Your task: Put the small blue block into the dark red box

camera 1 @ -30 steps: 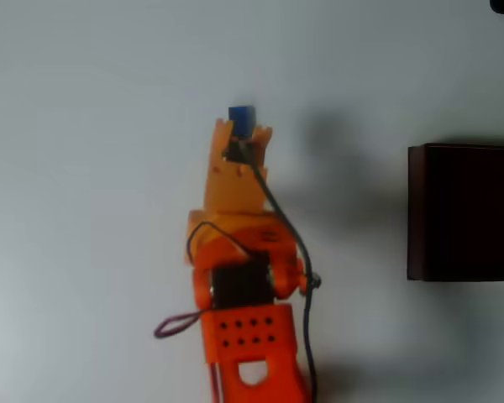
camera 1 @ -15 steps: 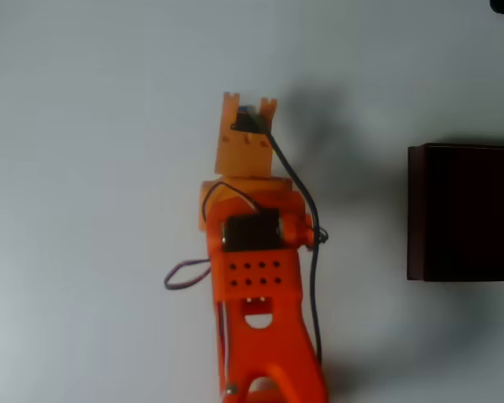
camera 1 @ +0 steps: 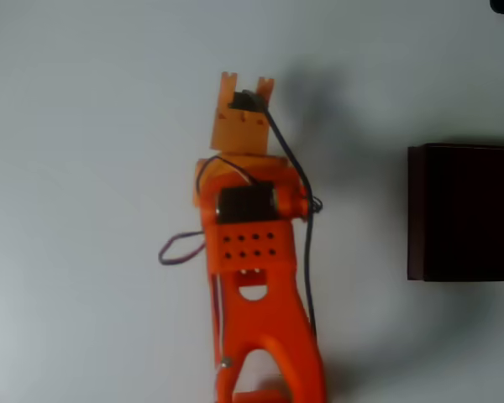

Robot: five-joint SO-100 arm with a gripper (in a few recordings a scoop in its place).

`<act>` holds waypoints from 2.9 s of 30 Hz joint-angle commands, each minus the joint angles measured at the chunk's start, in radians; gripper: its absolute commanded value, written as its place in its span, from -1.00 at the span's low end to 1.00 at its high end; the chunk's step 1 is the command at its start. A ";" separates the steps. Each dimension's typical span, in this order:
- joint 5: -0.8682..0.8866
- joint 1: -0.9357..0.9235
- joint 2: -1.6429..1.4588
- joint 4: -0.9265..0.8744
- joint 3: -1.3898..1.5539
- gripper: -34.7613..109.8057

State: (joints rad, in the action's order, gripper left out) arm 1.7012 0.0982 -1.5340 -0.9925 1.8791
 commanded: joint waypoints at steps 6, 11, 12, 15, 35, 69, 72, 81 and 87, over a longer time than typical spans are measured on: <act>0.021 0.048 0.071 -0.040 -0.141 -0.16; 0.009 0.046 0.120 -0.061 -0.206 -0.16; 0.008 0.044 0.126 -0.061 -0.210 -0.16; 0.002 0.038 0.143 -0.061 -0.229 -0.16; -0.041 0.021 0.308 -0.135 -0.448 -0.17; -0.804 -0.367 0.222 -0.489 -0.845 -0.51; -0.968 -0.494 0.179 -0.563 -0.927 -0.51; -1.187 -0.804 0.132 -0.509 -0.798 -0.51; -1.226 -0.864 0.196 -0.351 -0.595 -0.50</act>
State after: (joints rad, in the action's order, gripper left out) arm 0.4817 -0.7394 -1.3300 -1.3852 1.2318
